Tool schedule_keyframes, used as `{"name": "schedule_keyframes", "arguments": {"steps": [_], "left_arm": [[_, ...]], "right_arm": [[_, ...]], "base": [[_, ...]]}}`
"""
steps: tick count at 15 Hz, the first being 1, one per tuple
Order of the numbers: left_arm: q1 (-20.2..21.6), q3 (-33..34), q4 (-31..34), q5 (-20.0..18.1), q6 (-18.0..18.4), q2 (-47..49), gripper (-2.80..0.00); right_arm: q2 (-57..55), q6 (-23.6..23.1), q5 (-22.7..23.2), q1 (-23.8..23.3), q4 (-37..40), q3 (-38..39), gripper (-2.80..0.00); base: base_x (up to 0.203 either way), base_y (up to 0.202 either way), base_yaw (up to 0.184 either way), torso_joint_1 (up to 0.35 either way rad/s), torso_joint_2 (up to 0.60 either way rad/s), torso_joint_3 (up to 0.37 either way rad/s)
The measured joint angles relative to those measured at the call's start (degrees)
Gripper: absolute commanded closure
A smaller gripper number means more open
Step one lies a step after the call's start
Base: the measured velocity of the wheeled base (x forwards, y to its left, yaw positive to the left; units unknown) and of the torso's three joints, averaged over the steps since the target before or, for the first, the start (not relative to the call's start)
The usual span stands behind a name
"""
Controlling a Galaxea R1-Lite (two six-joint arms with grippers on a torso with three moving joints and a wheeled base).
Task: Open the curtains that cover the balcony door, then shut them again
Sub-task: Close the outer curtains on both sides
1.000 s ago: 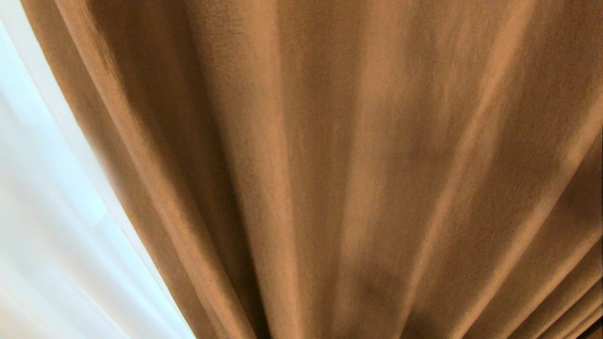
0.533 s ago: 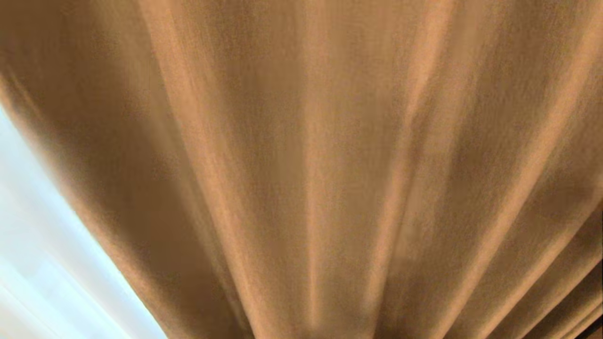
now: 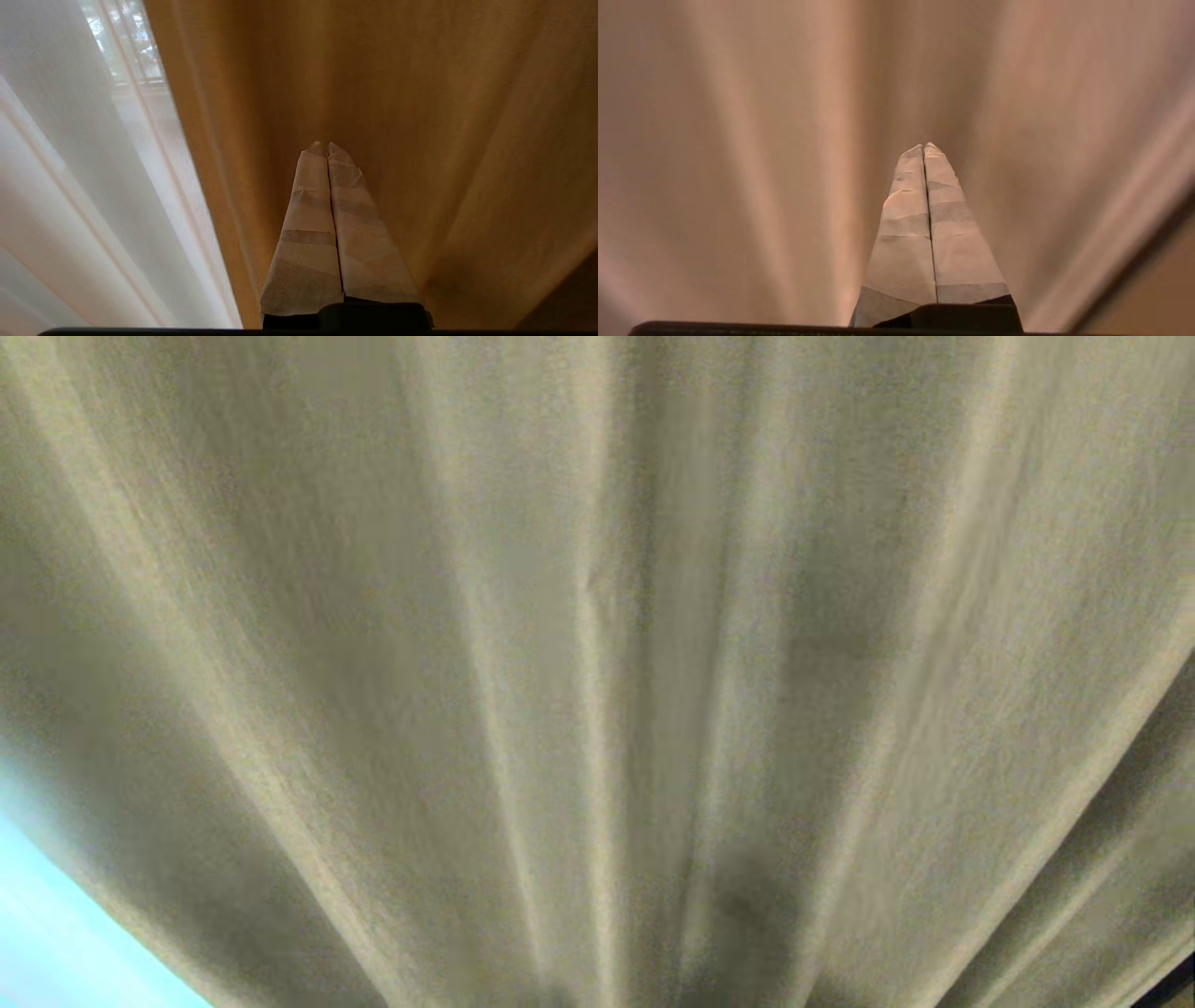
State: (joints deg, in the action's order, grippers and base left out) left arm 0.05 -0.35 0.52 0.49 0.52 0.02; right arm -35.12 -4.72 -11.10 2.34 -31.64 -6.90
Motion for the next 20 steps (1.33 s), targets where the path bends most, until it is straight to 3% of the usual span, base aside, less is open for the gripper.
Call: {"name": "schedule_keyframes", "arguments": {"steps": [3, 9, 13, 20], "left_arm": [[0.0, 0.0, 0.0, 0.0, 0.0, 0.0, 0.0], [0.0, 0.0, 0.0, 0.0, 0.0, 0.0, 0.0], [0.0, 0.0, 0.0, 0.0, 0.0, 0.0, 0.0], [0.0, 0.0, 0.0, 0.0, 0.0, 0.0, 0.0]], "right_arm": [[4.2, 0.5, 2.3, -1.4, 1.8, 4.9, 0.0], [20.4, 1.0, 5.2, -3.4, 23.2, 6.8, 0.0], [30.7, 3.1, 10.8, -2.7, 31.8, 6.7, 0.0], [35.0, 4.4, 11.2, -2.5, 32.6, 6.5, 0.0]], "base": [[0.0, 0.0, 0.0, 0.0, 0.0, 0.0], [0.0, 0.0, 0.0, 0.0, 0.0, 0.0], [0.0, 0.0, 0.0, 0.0, 0.0, 0.0], [0.0, 0.0, 0.0, 0.0, 0.0, 0.0]]}}
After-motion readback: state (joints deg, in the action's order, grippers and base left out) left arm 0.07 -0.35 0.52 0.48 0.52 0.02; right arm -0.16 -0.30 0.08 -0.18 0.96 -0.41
